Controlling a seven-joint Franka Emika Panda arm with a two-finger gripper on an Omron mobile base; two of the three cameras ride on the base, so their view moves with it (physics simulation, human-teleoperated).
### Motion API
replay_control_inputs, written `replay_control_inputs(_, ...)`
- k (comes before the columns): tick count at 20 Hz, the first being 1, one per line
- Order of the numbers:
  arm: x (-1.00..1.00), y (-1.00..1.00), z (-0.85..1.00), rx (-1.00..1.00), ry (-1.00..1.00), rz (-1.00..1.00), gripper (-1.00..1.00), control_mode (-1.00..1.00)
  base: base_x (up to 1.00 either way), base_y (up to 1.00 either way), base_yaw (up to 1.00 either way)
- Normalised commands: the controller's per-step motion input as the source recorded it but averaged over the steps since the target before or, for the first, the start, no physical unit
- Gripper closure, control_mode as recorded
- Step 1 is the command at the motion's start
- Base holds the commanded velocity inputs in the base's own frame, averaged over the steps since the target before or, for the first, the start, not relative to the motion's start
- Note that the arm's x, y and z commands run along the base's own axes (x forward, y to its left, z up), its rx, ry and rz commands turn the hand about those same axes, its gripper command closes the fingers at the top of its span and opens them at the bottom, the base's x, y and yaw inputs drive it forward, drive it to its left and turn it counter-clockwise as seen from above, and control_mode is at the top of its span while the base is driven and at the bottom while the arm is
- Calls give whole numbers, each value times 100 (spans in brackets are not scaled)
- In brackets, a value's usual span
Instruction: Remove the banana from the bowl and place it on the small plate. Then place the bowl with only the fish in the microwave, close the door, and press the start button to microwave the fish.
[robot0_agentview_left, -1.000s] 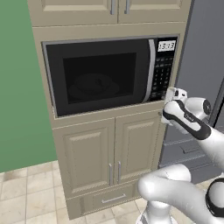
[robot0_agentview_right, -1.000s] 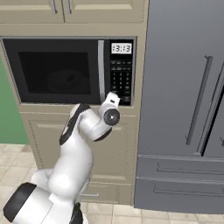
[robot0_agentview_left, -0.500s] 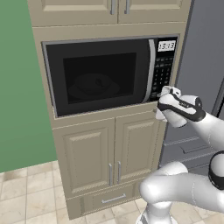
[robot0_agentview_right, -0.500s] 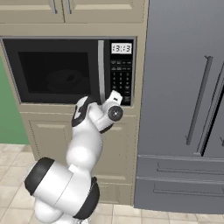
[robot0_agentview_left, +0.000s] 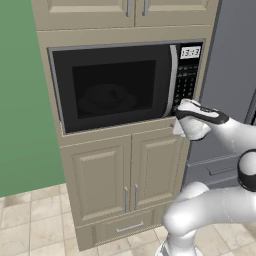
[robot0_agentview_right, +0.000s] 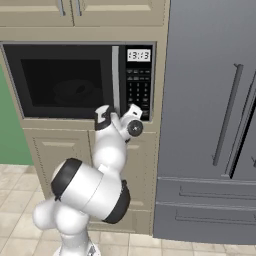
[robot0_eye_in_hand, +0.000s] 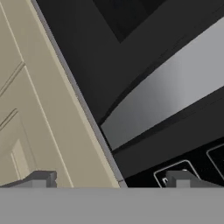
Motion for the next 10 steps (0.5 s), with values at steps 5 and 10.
replay_control_inputs(5, 37, -10, -20, 3, 0, 0, -100, -100, 0, 0, 0)
replay_control_inputs(10, 30, -21, -12, 2, 0, 0, -100, -100, 0, 0, 0)
